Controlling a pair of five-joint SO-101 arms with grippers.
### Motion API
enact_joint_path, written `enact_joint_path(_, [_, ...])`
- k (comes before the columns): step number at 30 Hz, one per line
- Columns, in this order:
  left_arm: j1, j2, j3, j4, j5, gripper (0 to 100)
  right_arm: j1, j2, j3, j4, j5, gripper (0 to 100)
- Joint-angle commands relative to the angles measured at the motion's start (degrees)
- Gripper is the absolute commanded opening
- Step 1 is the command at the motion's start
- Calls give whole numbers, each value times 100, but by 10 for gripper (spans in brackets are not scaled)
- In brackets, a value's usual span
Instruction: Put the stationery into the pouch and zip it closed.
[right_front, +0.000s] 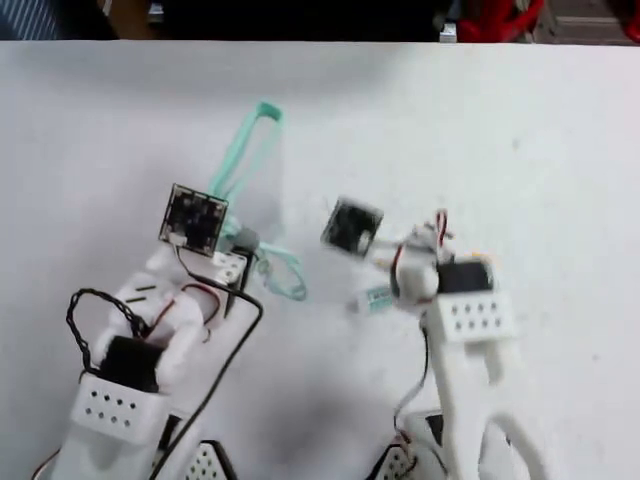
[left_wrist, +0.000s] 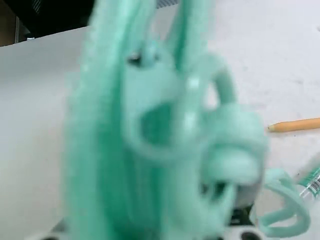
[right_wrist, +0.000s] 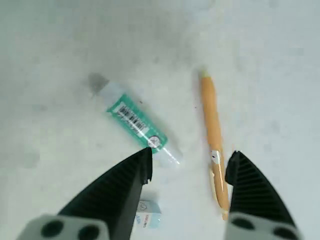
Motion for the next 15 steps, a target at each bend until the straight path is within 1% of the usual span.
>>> enact_joint_path(1, [-154,-84,-44,-149,53,124,-127,-813,826,-251,413,233])
enact_joint_path(3, [-136,-84,-44,-149,53,124,-127,-848,1002,-277,563,233])
enact_joint_path(6, [-145,-84,-44,-149,53,124,-259,-831,1169,-259,1090,231])
enact_joint_path(10, [-171,-84,-44,-149,53,124,-462,-444,1108,-312,1389,171])
enact_joint_path(15, [-171,-84,-35,-149,53,124,-875,523,545,-242,1415,166])
